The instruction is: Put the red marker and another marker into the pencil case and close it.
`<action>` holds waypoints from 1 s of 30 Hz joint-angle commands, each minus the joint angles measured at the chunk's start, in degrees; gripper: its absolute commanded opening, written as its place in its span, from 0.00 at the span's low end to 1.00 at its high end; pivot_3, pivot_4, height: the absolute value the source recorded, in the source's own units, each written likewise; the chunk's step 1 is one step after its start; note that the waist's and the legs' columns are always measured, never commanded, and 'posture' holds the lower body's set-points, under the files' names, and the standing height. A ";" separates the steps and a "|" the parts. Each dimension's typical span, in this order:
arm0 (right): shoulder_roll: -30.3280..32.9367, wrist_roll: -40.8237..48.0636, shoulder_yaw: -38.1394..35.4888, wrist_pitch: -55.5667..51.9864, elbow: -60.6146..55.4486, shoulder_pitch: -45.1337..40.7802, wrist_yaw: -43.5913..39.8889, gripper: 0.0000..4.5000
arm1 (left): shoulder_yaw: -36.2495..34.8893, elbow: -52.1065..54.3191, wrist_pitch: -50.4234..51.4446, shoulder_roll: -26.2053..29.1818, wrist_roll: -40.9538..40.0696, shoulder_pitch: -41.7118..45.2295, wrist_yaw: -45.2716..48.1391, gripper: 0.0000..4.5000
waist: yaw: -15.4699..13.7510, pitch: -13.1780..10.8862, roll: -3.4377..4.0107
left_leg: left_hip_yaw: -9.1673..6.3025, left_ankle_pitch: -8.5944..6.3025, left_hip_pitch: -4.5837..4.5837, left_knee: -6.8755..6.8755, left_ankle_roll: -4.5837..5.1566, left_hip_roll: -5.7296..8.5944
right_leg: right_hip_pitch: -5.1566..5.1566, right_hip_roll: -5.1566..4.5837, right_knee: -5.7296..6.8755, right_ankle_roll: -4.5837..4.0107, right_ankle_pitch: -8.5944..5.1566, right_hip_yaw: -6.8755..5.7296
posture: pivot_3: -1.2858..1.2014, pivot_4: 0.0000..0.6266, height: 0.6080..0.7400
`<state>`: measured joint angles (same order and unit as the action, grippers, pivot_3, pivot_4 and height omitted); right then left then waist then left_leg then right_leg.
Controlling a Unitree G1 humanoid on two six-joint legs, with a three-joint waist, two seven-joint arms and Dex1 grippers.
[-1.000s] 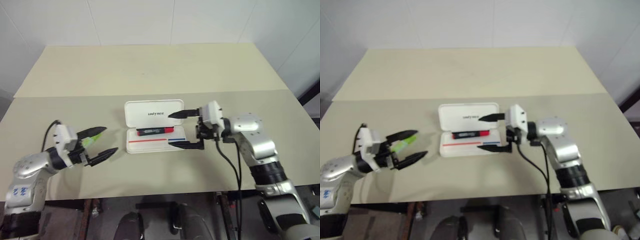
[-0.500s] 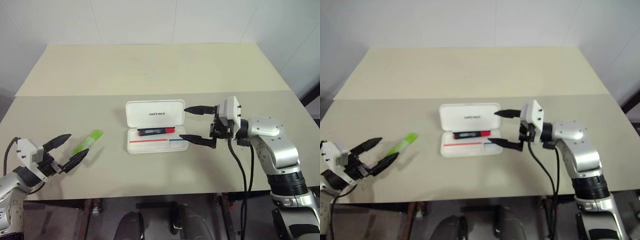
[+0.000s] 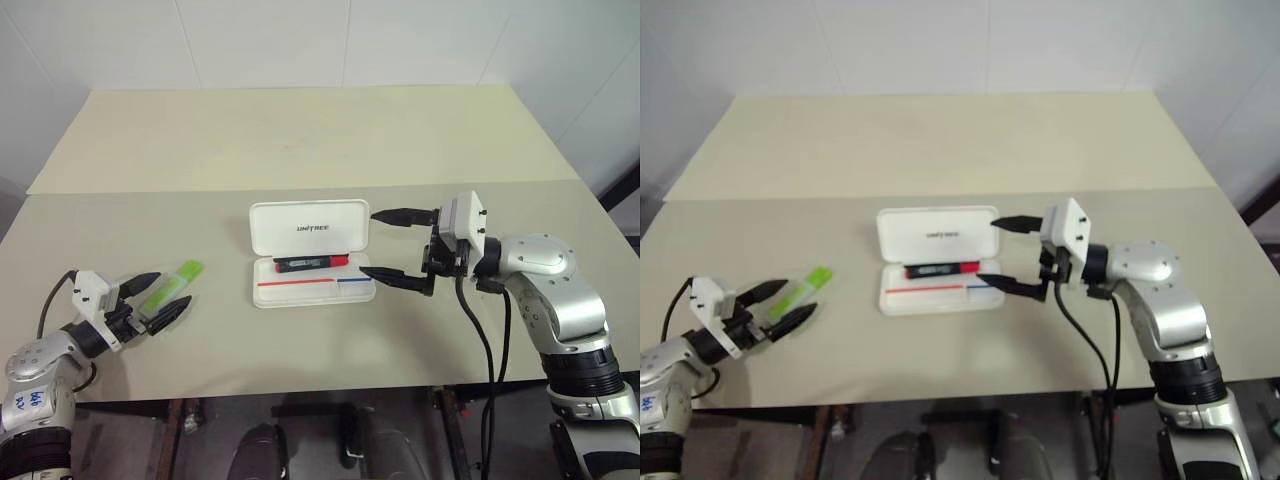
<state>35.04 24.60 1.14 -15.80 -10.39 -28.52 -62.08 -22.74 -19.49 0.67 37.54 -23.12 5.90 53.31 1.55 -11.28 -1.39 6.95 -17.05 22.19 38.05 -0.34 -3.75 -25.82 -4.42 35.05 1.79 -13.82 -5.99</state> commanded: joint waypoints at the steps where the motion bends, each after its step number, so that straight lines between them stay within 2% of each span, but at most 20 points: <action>1: 1.11 1.72 -2.88 -0.34 -3.51 0.48 1.13 0.99 | 0.40 -1.59 -2.57 0.04 1.75 0.33 -1.44 1.00 | 0.01 0.00 0.00 | 0.00 0.00 -0.01 -0.01 0.00 0.00 | 0.00 0.00 0.00 0.00 0.00 0.00 | 0.52 0.24 1.00; 4: 1.26 1.88 -3.28 -0.65 -4.29 1.04 1.60 0.99 | 1.18 -2.52 -3.12 -0.06 3.12 0.43 -3.33 1.00 | -0.08 0.00 0.00 | 0.00 0.00 -0.01 0.00 0.00 0.00 | 0.00 -0.01 0.00 0.00 0.00 0.00 | 0.52 0.24 1.00; 7: 1.30 2.00 -3.42 -0.77 -4.60 1.20 1.89 1.00 | 1.68 -2.97 -3.86 -0.15 4.38 0.42 -4.95 0.86 | -0.07 0.00 0.01 | 0.00 0.01 -0.06 0.00 0.00 0.00 | 0.02 -0.02 0.05 0.00 0.00 0.02 | 0.52 0.24 1.00; 15: 1.41 1.96 -3.44 -0.63 -4.66 0.87 2.14 1.00 | 2.42 -2.05 -3.30 -1.01 4.44 -0.14 -7.01 0.25 | -0.09 0.02 0.04 | 0.00 0.06 -0.15 0.01 -0.05 0.00 | 0.05 -0.04 0.16 -0.02 0.00 0.04 | 0.52 0.24 1.00; 24: 1.26 1.11 -3.08 1.53 -2.47 0.98 1.19 1.00 | 2.54 4.86 -3.67 -4.60 -2.11 1.40 -3.30 0.23 | -0.59 0.04 0.06 | -0.01 0.07 -0.06 0.01 0.00 0.04 | 0.05 -0.07 0.07 0.01 0.02 0.02 | 0.52 0.24 1.00; 30: 1.23 0.85 -2.81 2.98 -1.55 1.38 0.88 1.00 | 3.91 10.32 -1.43 -3.91 -1.96 4.63 -3.47 0.23 | -1.39 0.03 0.03 | 0.00 0.05 -0.01 0.02 0.03 0.03 | 0.04 0.00 0.00 0.04 0.03 -0.02 | 0.52 0.24 1.00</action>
<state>35.65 25.13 -0.46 -14.22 -11.13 -27.45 -60.71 -18.99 -11.83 -0.31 32.59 -24.40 9.83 49.59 0.16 -11.25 -1.36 6.95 -17.00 22.18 38.06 -0.31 -3.72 -25.77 -4.41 35.04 1.83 -13.79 -6.01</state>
